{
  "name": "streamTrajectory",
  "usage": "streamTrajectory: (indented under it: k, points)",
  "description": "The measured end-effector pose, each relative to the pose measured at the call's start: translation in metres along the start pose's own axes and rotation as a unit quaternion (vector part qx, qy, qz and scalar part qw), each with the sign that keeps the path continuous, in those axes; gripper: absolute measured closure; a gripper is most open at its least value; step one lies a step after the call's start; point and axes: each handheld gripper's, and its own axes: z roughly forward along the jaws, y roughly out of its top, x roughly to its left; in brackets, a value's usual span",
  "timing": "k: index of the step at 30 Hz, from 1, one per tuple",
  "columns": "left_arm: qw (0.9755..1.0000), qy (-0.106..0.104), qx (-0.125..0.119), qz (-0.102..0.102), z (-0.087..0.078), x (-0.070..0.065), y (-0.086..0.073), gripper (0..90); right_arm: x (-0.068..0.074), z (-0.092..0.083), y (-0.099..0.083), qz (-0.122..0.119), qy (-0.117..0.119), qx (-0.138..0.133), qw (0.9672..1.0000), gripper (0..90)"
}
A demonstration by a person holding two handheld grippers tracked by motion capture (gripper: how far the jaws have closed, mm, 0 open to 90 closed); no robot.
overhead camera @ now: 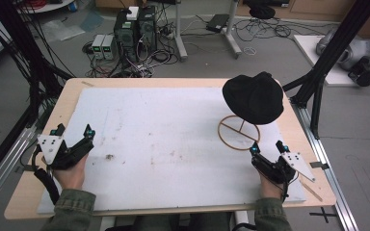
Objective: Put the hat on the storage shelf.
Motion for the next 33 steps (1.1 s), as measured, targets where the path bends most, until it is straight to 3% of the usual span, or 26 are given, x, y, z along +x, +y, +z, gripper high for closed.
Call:
streamTrajectory:
  k: [5, 8, 11, 15, 20, 28, 33]
  points:
    - [0.9997, 0.023, -0.002, 0.004, -0.012, 0.005, -0.013, 18.1, -0.001, 0.001, -0.001, -0.003, -0.008, -0.004, 1.0, 11.2]
    - [0.9996, 0.026, 0.002, -0.004, -0.016, 0.007, -0.018, 17.9, 0.0, 0.001, -0.002, -0.006, -0.013, -0.008, 0.9999, 11.2]
    - [0.9997, 0.023, 0.007, -0.001, -0.018, 0.008, -0.023, 17.9, 0.0, 0.001, -0.002, -0.006, -0.014, -0.007, 0.9999, 11.2]
    - [0.9996, 0.021, 0.017, -0.012, -0.02, 0.011, -0.031, 18.0, -0.001, 0.001, -0.002, -0.004, -0.013, -0.008, 0.9999, 11.2]
    - [0.9997, 0.017, 0.008, -0.016, -0.02, 0.01, -0.029, 17.9, -0.003, 0.0, -0.003, -0.002, -0.014, -0.008, 0.9999, 11.2]
    - [0.9991, 0.008, 0.02, -0.035, -0.018, 0.011, -0.031, 18.0, -0.005, 0.002, -0.003, 0.006, -0.01, -0.001, 0.9999, 11.2]
    - [0.9991, 0.007, 0.019, -0.036, -0.02, 0.014, -0.031, 18.0, -0.004, 0.004, -0.003, 0.009, -0.007, 0.001, 0.9999, 11.2]
